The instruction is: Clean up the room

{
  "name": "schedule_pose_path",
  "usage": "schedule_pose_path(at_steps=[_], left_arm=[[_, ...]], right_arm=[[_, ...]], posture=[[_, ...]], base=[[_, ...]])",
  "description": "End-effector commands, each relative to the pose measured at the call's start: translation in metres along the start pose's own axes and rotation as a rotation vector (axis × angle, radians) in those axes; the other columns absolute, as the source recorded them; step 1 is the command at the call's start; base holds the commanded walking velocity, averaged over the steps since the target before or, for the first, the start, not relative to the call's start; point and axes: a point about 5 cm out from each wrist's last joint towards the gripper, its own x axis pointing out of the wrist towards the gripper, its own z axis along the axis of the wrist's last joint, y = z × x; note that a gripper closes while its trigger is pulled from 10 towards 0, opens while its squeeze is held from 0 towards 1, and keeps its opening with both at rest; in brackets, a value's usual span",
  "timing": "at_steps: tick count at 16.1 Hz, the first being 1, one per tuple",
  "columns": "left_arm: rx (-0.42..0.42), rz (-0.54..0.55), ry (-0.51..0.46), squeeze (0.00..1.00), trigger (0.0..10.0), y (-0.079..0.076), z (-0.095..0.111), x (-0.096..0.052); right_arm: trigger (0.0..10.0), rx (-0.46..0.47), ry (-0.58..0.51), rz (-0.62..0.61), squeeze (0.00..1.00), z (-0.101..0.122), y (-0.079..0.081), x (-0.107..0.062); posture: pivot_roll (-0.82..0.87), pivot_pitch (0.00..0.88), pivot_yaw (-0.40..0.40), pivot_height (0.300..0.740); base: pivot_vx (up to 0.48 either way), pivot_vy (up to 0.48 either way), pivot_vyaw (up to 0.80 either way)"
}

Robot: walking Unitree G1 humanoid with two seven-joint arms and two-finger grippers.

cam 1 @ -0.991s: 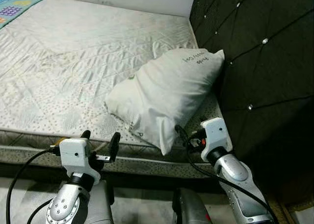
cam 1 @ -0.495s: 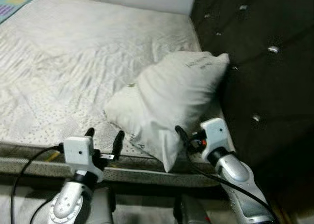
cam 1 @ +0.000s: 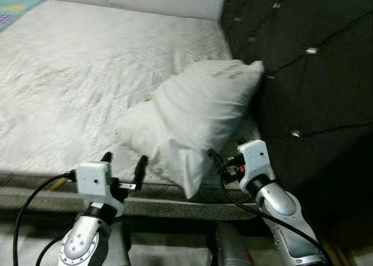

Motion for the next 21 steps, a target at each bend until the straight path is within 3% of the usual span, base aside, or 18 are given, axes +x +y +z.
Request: schedule_pose_path(at_steps=[1, 6, 9, 12, 16, 21], left_arm=[[0.010, 0.014, 0.015, 0.00, 10.0, 0.002, -0.002, -0.002], [0.014, 0.018, 0.019, 0.00, 10.0, 0.002, -0.002, -0.003], [0.024, 0.023, 0.021, 0.00, 10.0, 0.005, 0.000, -0.005], [0.024, 0.044, 0.022, 0.00, 10.0, 0.006, 0.000, -0.008], [0.029, 0.046, 0.023, 0.00, 10.0, 0.007, 0.002, -0.009], [0.027, 0.039, 0.018, 0.00, 10.0, 0.005, 0.006, -0.007]], right_arm=[[10.0, -0.013, -0.020, 0.017, 0.00, 0.004, 0.002, 0.002], [10.0, -0.017, -0.004, 0.040, 0.00, 0.002, 0.005, 0.005], [10.0, 0.006, 0.055, 0.074, 0.00, -0.002, 0.012, 0.018], [10.0, 0.040, 0.036, 0.073, 0.00, 0.004, 0.020, 0.030], [10.0, 0.070, -0.015, 0.006, 0.00, 0.013, 0.015, 0.037], [10.0, 0.037, -0.001, -0.149, 0.00, 0.015, 0.003, 0.048]], posture=[[0.01, 0.094, -0.125, 0.573], [0.02, 0.098, -0.125, 0.573], [0.04, 0.115, -0.120, 0.573], [0.05, 0.122, -0.121, 0.573], [0.06, 0.129, -0.119, 0.535], [0.08, 0.137, -0.111, 0.531]], base=[[0.000, 0.000, 0.80], [0.000, 0.000, 0.80], [0.000, 0.000, 0.00], [0.000, 0.000, 0.00], [0.000, 0.000, 0.00], [0.000, 0.000, 0.00]])
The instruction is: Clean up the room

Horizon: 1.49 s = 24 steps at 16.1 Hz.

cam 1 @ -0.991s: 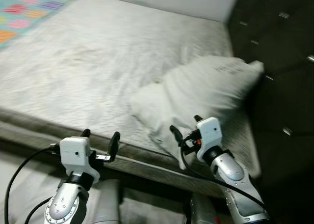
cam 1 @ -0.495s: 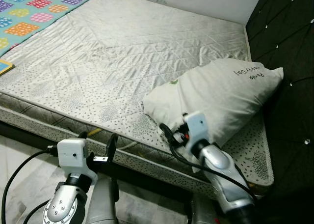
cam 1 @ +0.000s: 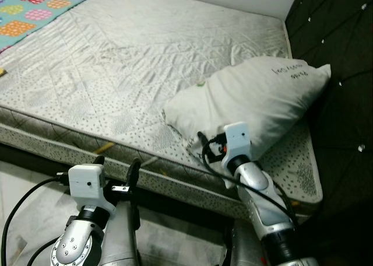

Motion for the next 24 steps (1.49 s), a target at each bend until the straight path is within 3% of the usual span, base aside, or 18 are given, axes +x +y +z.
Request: schedule_pose_path(at_steps=[1, 2, 6, 13, 17, 20, 24], left_arm=[[0.002, -0.001, -0.009, 0.00, 10.0, -0.001, 0.005, 0.000], [0.008, 0.015, -0.008, 0.00, 10.0, 0.002, 0.006, -0.003], [0.011, 0.027, -0.005, 0.00, 10.0, 0.004, 0.006, -0.005], [0.011, 0.016, 0.004, 0.00, 10.0, 0.002, 0.006, -0.004], [0.013, 0.023, 0.005, 0.00, 10.0, 0.004, 0.006, -0.004], [0.012, 0.019, 0.008, 0.00, 10.0, 0.003, 0.005, -0.003], [0.009, 0.011, 0.016, 0.00, 10.0, 0.002, 0.004, -0.001]], right_arm=[[10.0, -0.010, -0.006, -0.050, 0.00, 0.001, -0.008, 0.003], [10.0, -0.045, 0.000, -0.125, 0.00, 0.002, -0.020, 0.007], [10.0, -0.075, 0.060, -0.219, 0.00, -0.007, -0.038, 0.004], [10.0, -0.121, 0.227, -0.259, 0.00, -0.029, -0.041, -0.018], [10.0, -0.082, 0.218, -0.380, 0.00, -0.020, -0.060, -0.030], [10.0, -0.018, 0.307, -0.368, 0.00, -0.031, -0.054, -0.037], [10.0, 0.065, 0.381, -0.252, 0.00, -0.032, -0.022, -0.027]], posture=[[0.09, 0.141, -0.112, 0.531], [0.09, 0.143, -0.112, 0.531], [0.09, 0.145, -0.112, 0.531], [0.08, 0.144, -0.103, 0.531], [0.08, 0.141, -0.100, 0.531], [0.07, 0.140, -0.099, 0.531], [0.07, 0.140, -0.097, 0.531]], base=[[0.000, 0.000, 0.00], [0.000, 0.000, 0.00], [0.000, 0.000, 0.00], [0.000, 0.000, 0.00], [0.000, 0.000, 0.00], [0.000, 0.000, 0.00], [0.000, 0.000, 0.00]])
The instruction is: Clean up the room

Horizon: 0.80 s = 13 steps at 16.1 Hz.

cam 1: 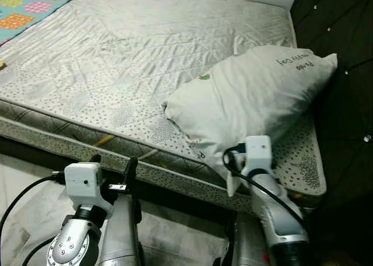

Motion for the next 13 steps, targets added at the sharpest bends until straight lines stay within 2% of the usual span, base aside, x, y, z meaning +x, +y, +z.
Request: schedule_pose_path(at_steps=[1, 2, 3, 5, 8, 13], left_arm=[[-0.001, -0.014, 0.008, 0.00, 10.0, -0.002, 0.000, 0.000], [-0.002, -0.016, 0.010, 0.00, 10.0, -0.002, 0.000, 0.001], [-0.003, -0.018, 0.010, 0.00, 10.0, -0.002, 0.000, 0.001], [-0.004, -0.021, 0.009, 0.00, 10.0, -0.003, 0.000, 0.002], [-0.002, -0.023, 0.007, 0.00, 10.0, -0.003, 0.001, 0.003], [0.000, -0.018, 0.000, 0.00, 10.0, -0.002, 0.001, 0.004]], right_arm=[[10.0, 0.022, 0.050, 0.033, 0.00, -0.005, 0.006, 0.001], [2.9, 0.050, 0.055, 0.064, 0.00, -0.001, 0.017, 0.002], [0.0, 0.071, 0.054, 0.087, 0.00, 0.002, 0.025, 0.004], [0.0, 0.112, 0.037, 0.114, 0.00, 0.010, 0.038, 0.010], [0.0, 0.163, 0.000, 0.128, 0.00, 0.023, 0.046, 0.016], [0.0, 0.191, -0.046, 0.108, 0.00, 0.033, 0.043, 0.024]], posture=[[0.08, 0.138, -0.097, 0.531], [0.08, 0.138, -0.097, 0.531], [0.08, 0.135, -0.096, 0.531], [0.08, 0.132, -0.094, 0.531], [0.08, 0.127, -0.091, 0.531], [0.09, 0.121, -0.096, 0.531]], base=[[0.000, 0.000, 0.00], [0.000, 0.000, 0.00], [0.000, 0.000, 0.00], [0.000, 0.000, 0.00], [0.000, 0.000, 0.00], [0.000, 0.000, 0.00]])
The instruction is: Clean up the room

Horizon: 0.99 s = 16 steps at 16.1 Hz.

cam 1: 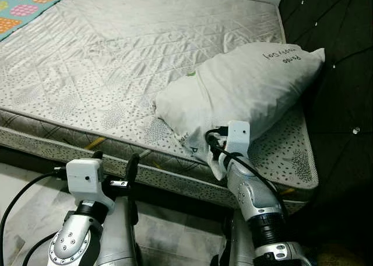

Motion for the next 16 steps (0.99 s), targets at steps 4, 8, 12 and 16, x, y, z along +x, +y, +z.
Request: schedule_pose_path(at_steps=[4, 8, 12, 16], left_arm=[[0.007, -0.013, 0.021, 0.00, 10.0, 0.001, -0.005, 0.000], [0.001, -0.008, 0.013, 0.00, 10.0, 0.001, -0.007, 0.006], [-0.013, -0.024, 0.003, 0.00, 10.0, -0.004, -0.007, 0.012], [-0.011, -0.013, -0.010, 0.00, 10.0, -0.001, -0.007, 0.016]], right_arm=[[0.0, 0.004, -0.051, 0.018, 0.00, 0.011, 0.002, 0.004], [0.0, 0.000, -0.100, -0.003, 0.00, 0.014, -0.004, 0.007], [0.0, -0.021, -0.163, -0.064, 0.00, 0.029, -0.025, 0.014], [0.0, -0.014, -0.197, -0.097, 0.00, 0.045, -0.032, 0.024]], posture=[[0.08, 0.117, -0.092, 0.531], [0.05, 0.092, -0.087, 0.531], [0.05, 0.075, -0.089, 0.531], [0.04, 0.062, -0.082, 0.531]], base=[[0.000, 0.000, 0.00], [0.000, 0.000, 0.00], [0.000, 0.000, 0.00], [0.000, 0.000, 0.00]])
